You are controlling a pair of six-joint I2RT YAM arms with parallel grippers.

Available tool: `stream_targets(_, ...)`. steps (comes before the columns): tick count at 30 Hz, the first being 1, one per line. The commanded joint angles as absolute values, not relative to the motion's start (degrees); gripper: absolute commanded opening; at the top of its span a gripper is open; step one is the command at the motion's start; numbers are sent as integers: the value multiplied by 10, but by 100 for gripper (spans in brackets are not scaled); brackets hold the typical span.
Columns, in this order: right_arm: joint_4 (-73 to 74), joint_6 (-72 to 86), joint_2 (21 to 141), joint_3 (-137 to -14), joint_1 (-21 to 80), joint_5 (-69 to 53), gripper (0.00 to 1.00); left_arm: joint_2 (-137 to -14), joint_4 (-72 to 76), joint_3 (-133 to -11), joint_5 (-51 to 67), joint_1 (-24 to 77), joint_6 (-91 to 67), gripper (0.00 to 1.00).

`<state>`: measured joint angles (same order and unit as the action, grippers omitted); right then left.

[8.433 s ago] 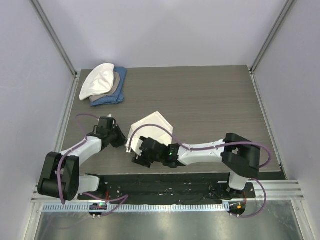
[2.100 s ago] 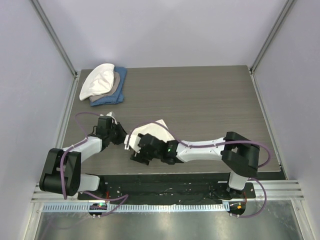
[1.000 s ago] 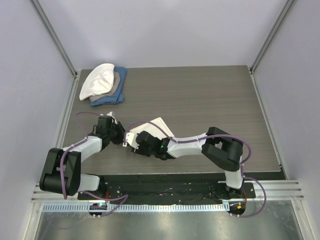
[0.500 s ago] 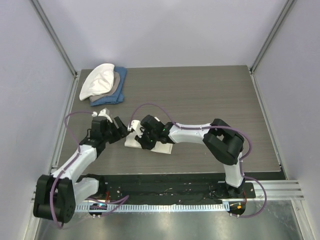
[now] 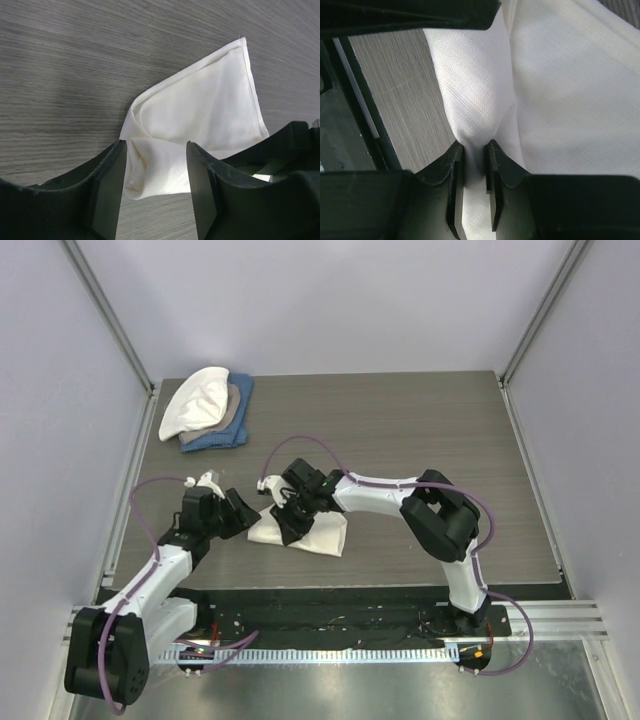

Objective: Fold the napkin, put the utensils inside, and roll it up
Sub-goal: Roll the napkin with the utensil

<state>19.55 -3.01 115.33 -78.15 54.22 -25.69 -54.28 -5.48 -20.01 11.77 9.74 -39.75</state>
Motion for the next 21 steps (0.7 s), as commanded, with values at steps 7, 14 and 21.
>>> stream_targets(7, 236, -1, 1183, -818, 522, -308, 11, -560, -21, -182, 153, 98, -419, 44)
stream_targets(14, 236, -1, 1167, -825, 520, -307, 13, -627, -17, -202, 163, 98, -415, 13)
stream_targets(21, 223, -24, 1094, -800, 528, -237, 45, -671, -43, -235, 168, 98, -405, 0)
